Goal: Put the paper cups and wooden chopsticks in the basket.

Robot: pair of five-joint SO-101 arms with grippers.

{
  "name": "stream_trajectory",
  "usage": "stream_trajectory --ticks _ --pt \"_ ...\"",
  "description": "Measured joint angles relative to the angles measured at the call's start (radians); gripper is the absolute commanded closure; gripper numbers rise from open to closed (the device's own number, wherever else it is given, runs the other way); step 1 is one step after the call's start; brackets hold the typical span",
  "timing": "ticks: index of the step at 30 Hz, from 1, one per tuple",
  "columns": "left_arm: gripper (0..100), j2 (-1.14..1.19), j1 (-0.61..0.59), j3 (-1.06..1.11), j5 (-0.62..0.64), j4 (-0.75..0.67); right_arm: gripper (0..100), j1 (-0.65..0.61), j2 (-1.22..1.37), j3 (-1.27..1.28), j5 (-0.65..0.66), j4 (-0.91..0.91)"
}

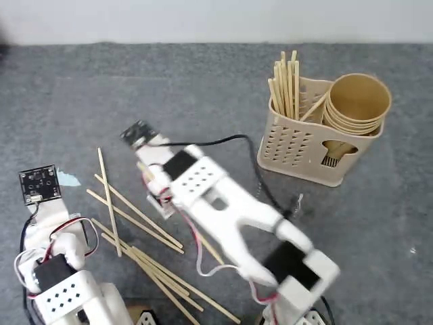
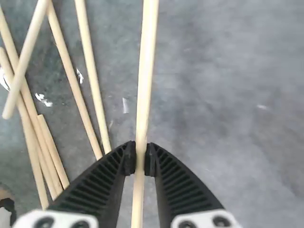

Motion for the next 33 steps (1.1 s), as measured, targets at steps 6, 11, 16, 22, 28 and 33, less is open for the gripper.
stream_trajectory --ticks 6,11,16,22,28,33 --pt "99 0.000 0.000 0.000 0.000 0.000 99.1 0.084 -0.334 0.132 0.052 0.003" --pt "99 0.000 0.000 0.000 0.000 0.000 99.1 0.203 -0.594 0.147 0.110 0.006" --pt "99 0.000 0.000 0.000 0.000 0.000 99.1 0.298 -0.801 0.147 0.121 0.002" --pt "99 0.000 0.000 0.000 0.000 0.000 99.1 0.440 -0.980 0.147 0.189 -0.114" --pt "99 0.000 0.000 0.000 0.000 0.000 99.1 0.585 -1.048 0.147 0.195 -0.311" --pt "99 0.000 0.000 0.000 0.000 0.000 99.1 0.674 -1.048 0.253 0.170 -0.525"
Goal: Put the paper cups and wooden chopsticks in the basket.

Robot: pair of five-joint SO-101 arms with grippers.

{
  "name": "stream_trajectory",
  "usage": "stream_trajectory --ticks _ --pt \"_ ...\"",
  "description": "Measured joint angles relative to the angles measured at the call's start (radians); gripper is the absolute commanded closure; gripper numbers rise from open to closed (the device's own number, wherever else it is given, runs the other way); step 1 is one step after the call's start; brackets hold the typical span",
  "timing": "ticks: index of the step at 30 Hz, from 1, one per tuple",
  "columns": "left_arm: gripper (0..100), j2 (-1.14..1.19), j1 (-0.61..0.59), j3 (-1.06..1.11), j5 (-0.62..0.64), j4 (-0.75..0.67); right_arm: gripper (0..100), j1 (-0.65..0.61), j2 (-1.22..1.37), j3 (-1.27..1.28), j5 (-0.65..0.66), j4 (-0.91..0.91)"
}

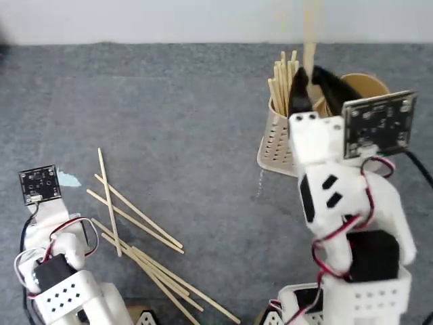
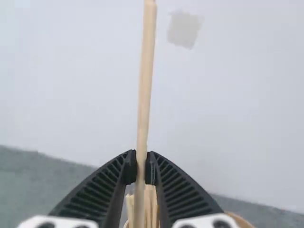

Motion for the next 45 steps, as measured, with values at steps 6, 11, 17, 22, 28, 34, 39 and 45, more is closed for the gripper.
stream_trajectory --ticks 6,11,17,22,28,34,39,45 --pt "99 0.000 0.000 0.000 0.000 0.000 99.1 0.031 0.002 0.308 -0.003 -0.416" --pt "99 0.000 0.000 0.000 0.000 0.000 99.1 0.037 0.002 0.477 -0.009 -0.686" --pt "99 0.000 0.000 0.000 0.000 0.000 99.1 0.043 0.002 0.546 -0.009 -0.790" --pt "99 0.000 0.000 0.000 0.000 0.000 99.1 0.043 0.002 0.572 -0.011 -0.806" --pt "99 0.000 0.000 0.000 0.000 0.000 99.1 0.054 0.068 0.571 -0.012 -0.862" --pt "99 0.000 0.000 0.000 0.000 0.000 99.1 0.097 0.201 0.571 -0.012 -0.956" --pt "99 0.000 0.000 0.000 0.000 0.000 99.1 0.098 0.222 0.569 -0.012 -0.968" --pt "99 0.000 0.000 0.000 0.000 0.000 99.1 0.103 0.227 0.526 -0.012 -0.962"
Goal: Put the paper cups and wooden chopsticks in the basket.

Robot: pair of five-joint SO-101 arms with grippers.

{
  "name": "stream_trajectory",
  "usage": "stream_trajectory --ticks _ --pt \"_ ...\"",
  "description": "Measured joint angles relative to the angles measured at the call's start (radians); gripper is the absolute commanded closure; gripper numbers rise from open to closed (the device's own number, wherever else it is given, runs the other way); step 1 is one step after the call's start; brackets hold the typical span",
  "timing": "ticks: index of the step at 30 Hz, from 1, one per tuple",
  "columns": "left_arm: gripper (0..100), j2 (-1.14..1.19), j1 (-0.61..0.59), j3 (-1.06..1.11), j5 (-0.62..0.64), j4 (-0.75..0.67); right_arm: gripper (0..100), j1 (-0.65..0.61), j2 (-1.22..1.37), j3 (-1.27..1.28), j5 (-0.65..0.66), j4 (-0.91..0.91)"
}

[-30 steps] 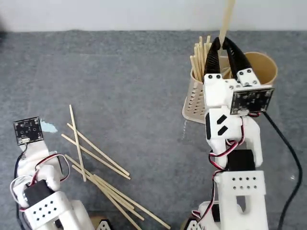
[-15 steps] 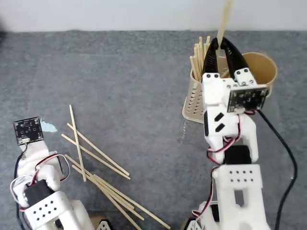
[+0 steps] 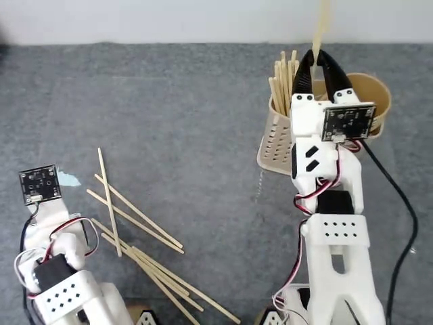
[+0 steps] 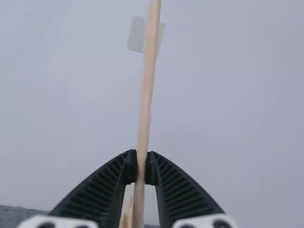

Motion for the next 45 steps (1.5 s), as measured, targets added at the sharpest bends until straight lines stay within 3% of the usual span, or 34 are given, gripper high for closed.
stream_trajectory --ticks 16,19,23,29,35,45 --pt "99 0.000 0.000 0.000 0.000 0.000 98.5 0.029 0.172 -0.026 0.000 0.002" --pt "99 0.000 0.000 0.000 0.000 0.000 92.4 0.025 0.173 -0.020 0.000 0.002" --pt "99 0.000 0.000 0.000 0.000 0.000 82.7 0.026 0.152 -0.009 -0.005 0.087" --pt "99 0.000 0.000 0.000 0.000 -0.002 83.1 0.026 0.006 -0.009 -0.055 0.233" --pt "99 0.000 0.000 0.000 0.000 -0.002 83.2 -0.071 -0.114 -0.126 -0.080 0.585" --pt "99 0.000 0.000 0.000 0.000 -0.002 83.2 -0.407 -0.052 -0.315 -0.112 1.330"
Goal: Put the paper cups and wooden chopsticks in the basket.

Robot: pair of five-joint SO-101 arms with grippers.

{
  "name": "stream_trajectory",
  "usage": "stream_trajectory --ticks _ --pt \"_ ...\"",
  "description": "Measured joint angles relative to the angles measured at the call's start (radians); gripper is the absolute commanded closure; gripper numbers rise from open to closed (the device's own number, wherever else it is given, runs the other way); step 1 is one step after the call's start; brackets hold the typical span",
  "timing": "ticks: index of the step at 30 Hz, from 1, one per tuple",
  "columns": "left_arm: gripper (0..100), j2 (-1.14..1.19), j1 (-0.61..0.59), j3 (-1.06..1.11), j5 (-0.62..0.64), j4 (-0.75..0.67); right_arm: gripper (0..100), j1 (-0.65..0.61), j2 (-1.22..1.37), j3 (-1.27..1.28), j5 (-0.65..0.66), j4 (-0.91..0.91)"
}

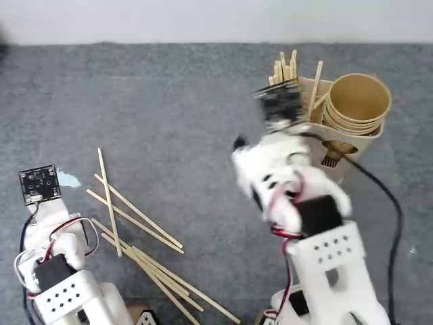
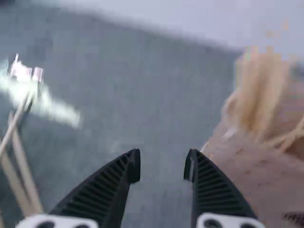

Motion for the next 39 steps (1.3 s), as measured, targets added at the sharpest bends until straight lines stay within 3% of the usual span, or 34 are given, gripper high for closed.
stream_trajectory --ticks 7,13,21,28,39 --pt "99 0.000 0.000 0.000 0.000 0.000 83.2 -0.193 0.123 0.023 -0.069 0.068" --pt "99 0.000 -0.060 0.000 0.014 -0.017 83.0 -0.354 0.292 0.066 -0.072 -0.075" --pt "99 0.000 -0.153 0.000 0.083 -0.055 83.0 -0.443 0.640 0.026 -0.072 -0.308" --pt "99 0.000 -0.160 0.000 0.083 -0.055 83.2 -0.520 0.865 -0.124 -0.072 -0.333" --pt "99 0.000 -0.160 0.000 0.083 -0.055 83.3 -0.586 0.965 -0.163 -0.072 -0.374"
